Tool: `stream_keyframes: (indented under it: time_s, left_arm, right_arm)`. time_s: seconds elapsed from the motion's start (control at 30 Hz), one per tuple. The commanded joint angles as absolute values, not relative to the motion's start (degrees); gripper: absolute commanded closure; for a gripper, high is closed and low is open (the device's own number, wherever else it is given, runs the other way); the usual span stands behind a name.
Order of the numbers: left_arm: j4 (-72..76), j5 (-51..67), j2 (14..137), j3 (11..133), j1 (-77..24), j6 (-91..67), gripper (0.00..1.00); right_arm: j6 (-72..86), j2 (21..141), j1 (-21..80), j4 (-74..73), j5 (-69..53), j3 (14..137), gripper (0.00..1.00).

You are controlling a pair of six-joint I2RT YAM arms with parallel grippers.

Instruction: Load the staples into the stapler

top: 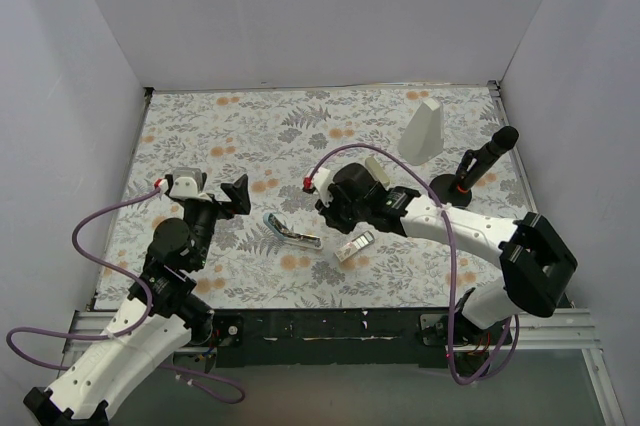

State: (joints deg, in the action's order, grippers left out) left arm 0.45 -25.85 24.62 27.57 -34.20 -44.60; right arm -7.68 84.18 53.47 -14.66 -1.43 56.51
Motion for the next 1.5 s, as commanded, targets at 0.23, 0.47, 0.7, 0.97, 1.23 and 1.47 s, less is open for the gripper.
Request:
stream_keyframes:
  time_s: [0.23, 0.47, 0.7, 0.97, 1.23, 1.47]
  left_arm:
    - [1.5, -27.8, 22.6, 26.5, -33.0, -44.2, 0.02]
    - [1.8, -28.2, 22.7, 26.2, -32.9, -44.2, 0.02]
    - [1.8, -28.0, 23.1, 26.2, -32.8, -44.1, 0.02]
    - [1.8, -27.7, 23.4, 26.2, -32.7, -44.2, 0.02]
    - [1.8, -27.5, 23.5, 26.2, -32.7, -44.2, 0.02]
    - [1.8, -27.3, 23.5, 26.2, -32.6, -44.2, 0.02]
  right_arm:
    - [-14.5, 90.8, 55.9, 3.6, -12.7, 56.4, 0.92]
    - [-14.8, 94.3, 56.9, 5.4, -11.9, 56.2, 0.92]
    - [-14.9, 95.9, 57.2, 5.5, -11.6, 56.1, 0.92]
    - [-14.8, 96.8, 57.3, 4.8, -11.7, 55.9, 0.92]
    - [-14.4, 97.0, 57.8, 4.7, -12.3, 56.2, 0.91]
    - [-14.6, 97.3, 57.9, 4.5, -11.2, 56.2, 0.91]
